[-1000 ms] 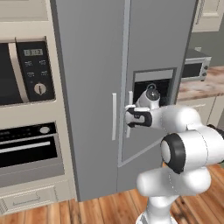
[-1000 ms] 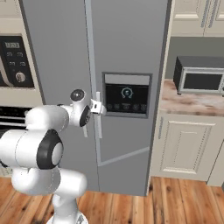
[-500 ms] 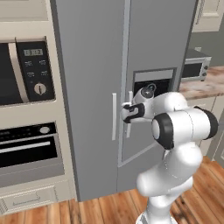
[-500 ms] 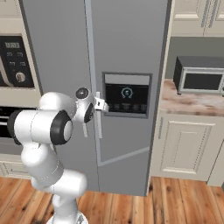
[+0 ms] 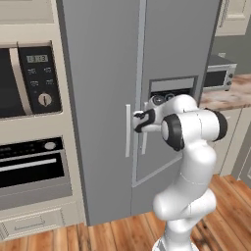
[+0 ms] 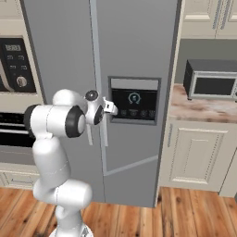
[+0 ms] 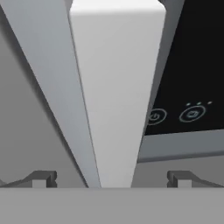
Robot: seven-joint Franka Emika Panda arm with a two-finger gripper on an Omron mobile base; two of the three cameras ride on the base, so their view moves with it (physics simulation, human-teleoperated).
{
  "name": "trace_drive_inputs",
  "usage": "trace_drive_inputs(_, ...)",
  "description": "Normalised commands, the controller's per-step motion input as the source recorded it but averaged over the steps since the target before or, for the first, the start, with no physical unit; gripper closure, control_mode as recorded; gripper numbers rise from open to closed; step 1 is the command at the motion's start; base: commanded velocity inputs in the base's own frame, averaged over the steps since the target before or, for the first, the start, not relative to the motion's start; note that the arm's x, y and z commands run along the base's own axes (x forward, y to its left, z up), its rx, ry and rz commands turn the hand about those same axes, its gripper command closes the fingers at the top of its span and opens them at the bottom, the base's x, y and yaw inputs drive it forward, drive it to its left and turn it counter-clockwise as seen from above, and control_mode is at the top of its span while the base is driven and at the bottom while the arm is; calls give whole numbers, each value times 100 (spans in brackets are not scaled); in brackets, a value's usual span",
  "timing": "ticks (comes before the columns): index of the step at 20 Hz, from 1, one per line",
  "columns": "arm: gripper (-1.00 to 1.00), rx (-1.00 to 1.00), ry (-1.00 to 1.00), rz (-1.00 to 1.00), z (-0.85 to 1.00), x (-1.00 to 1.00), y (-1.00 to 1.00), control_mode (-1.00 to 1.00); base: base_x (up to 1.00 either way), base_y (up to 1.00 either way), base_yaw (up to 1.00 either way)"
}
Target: Place one of the steaks on the plate and the other in the bowl. Then place the bowl in the fridge.
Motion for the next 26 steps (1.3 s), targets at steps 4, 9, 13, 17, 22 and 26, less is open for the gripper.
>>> trace_drive_inputs(4,-100,0,-3,0,-11,53,0,-100,0,0,0)
trace_drive_inputs(9,-100,0,-6,1,-11,45,-3,-100,0,0,0)
trace_drive_inputs(13,100,0,0,0,0,28,0,-100,0,0,0)
trace_drive_inputs(17,100,0,0,0,0,11,-2,-100,0,0,0)
trace_drive_inputs(22,100,2,0,0,1,-17,-39,-100,0,0,0)
trace_drive_inputs(26,100,3,0,1,0,-40,-54,-100,0,0,0)
